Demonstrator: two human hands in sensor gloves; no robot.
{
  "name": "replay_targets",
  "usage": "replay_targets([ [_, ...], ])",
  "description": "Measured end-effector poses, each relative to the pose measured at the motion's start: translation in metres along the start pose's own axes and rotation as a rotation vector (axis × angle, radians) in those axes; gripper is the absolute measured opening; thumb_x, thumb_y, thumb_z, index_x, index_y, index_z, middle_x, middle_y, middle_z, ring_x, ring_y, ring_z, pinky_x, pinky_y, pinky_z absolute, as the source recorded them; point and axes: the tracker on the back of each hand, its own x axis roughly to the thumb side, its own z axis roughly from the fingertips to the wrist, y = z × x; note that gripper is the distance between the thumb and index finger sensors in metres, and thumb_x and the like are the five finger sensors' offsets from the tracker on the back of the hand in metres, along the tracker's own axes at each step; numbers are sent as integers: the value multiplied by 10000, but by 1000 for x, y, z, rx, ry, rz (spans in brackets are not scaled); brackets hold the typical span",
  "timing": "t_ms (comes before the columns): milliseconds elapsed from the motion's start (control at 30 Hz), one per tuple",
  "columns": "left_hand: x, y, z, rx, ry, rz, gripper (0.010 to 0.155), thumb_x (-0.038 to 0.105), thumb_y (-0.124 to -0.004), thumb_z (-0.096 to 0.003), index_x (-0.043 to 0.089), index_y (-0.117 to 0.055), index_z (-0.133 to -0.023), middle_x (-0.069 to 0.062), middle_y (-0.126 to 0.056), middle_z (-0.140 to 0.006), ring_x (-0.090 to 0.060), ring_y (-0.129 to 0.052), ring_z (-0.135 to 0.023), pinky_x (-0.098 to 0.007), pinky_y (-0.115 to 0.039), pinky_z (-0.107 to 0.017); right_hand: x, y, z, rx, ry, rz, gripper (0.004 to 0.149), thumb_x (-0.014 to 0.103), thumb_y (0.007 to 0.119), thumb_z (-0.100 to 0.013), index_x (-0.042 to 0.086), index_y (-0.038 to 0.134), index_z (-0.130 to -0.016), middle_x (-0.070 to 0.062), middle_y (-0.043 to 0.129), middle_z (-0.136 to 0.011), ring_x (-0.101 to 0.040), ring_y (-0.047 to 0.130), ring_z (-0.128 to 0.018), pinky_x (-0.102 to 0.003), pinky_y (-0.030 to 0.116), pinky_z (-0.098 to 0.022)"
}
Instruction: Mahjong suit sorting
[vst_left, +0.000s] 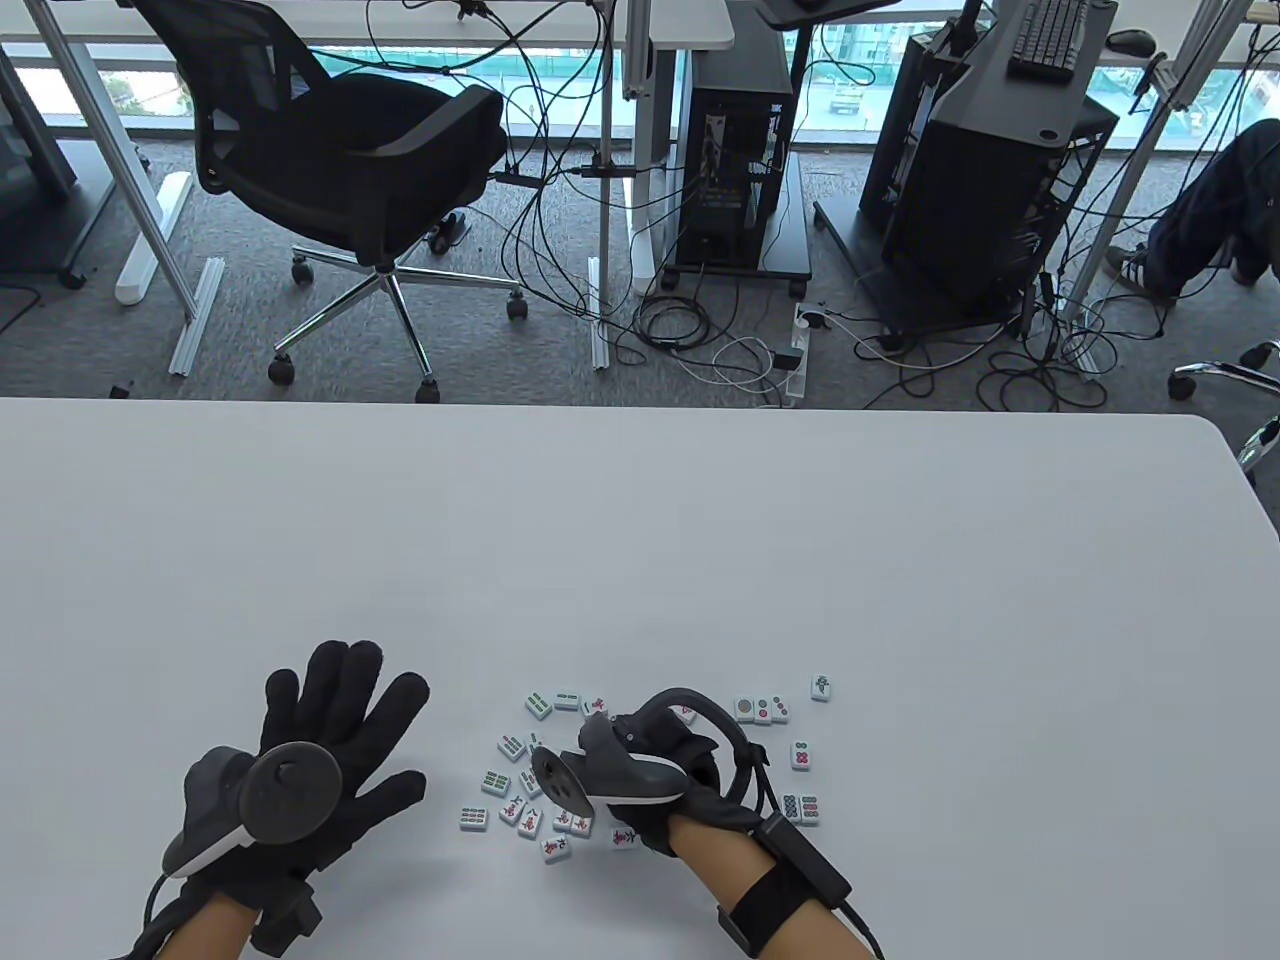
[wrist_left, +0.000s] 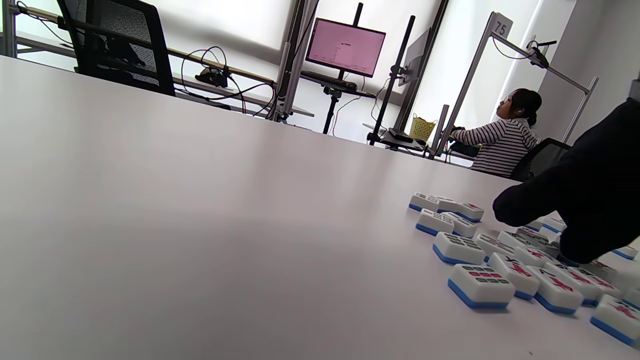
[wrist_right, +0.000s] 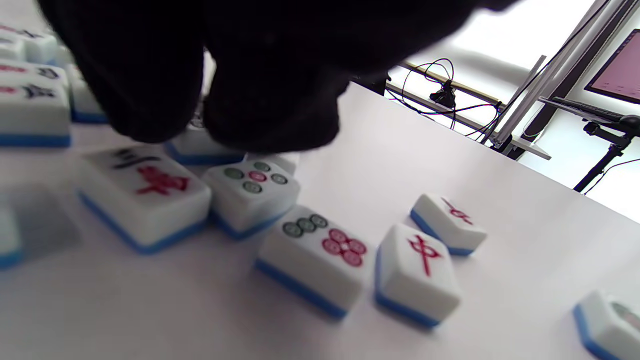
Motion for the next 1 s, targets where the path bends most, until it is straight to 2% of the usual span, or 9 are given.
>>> replay_targets([
  [167, 0, 0, 0, -4, 2, 0, 783, 800, -533, -443, 553, -206, -1110, 237, 109, -1164, -96, 144, -1135, -444, 67, -808, 8, 6, -9, 39, 4, 37, 565, 400, 862, -378, 118, 806, -864, -5, 972, -353, -97, 867, -77, -270, 797, -72],
  [300, 0, 0, 0, -2, -2, 0, 783, 800, -532, -444, 551, -206, -1112, 236, 109, -1165, -96, 144, -1136, -445, 66, -809, 5, 6, -13, 51, 20, -61, 564, 377, 897, -364, 77, 822, -836, 0, 972, -333, -86, 864, -60, -263, 798, -57],
  [400, 0, 0, 0, -3, -5, 0, 783, 801, -532, -444, 552, -206, -1111, 237, 113, -1164, -97, 143, -1136, -445, 65, -809, -3, 0, -10, 15, 20, -127, 565, 379, 899, -359, 89, 822, -838, 7, 972, -333, -79, 866, -59, -256, 802, -56],
  [533, -1, -1, -1, -3, -4, 3, 783, 801, -532, -445, 552, -206, -1111, 236, 113, -1164, -98, 142, -1136, -445, 65, -809, -30, -19, 4, -32, 66, -221, 566, 365, 901, -360, 81, 819, -842, -4, 976, -355, -96, 880, -82, -269, 810, -77],
  [667, -2, -1, 0, 0, 1, 8, 782, 800, -532, -445, 551, -206, -1112, 237, 81, -1167, -98, 141, -1137, -446, 64, -809, -78, -29, 26, -62, 171, -176, 570, 351, 902, -361, 84, 809, -856, -14, 977, -381, -107, 892, -109, -276, 816, -100],
  [733, -2, -1, 0, -2, 1, 8, 782, 800, -532, -445, 551, -208, -1112, 234, 84, -1168, -101, 139, -1137, -447, 63, -809, -97, -25, 36, -55, 201, -173, 572, 350, 895, -365, 97, 797, -869, -12, 977, -402, -110, 901, -130, -277, 823, -117],
  [833, -1, -1, 0, -2, -2, 2, 783, 800, -532, -445, 550, -208, -1112, 235, 85, -1167, -100, 138, -1138, -447, 62, -810, -116, -5, 54, -28, 212, -220, 568, 343, 889, -375, 99, 789, -878, -16, 976, -419, -113, 907, -144, -277, 829, -126],
  [1000, -1, -5, -2, -18, -2, -9, 784, 801, -531, -445, 547, -208, -1113, 233, 84, -1168, -103, 135, -1138, -448, 59, -810, -119, 34, 75, 29, 234, -208, 565, 348, 885, -376, 105, 788, -877, -11, 976, -416, -104, 904, -138, -270, 827, -120],
])
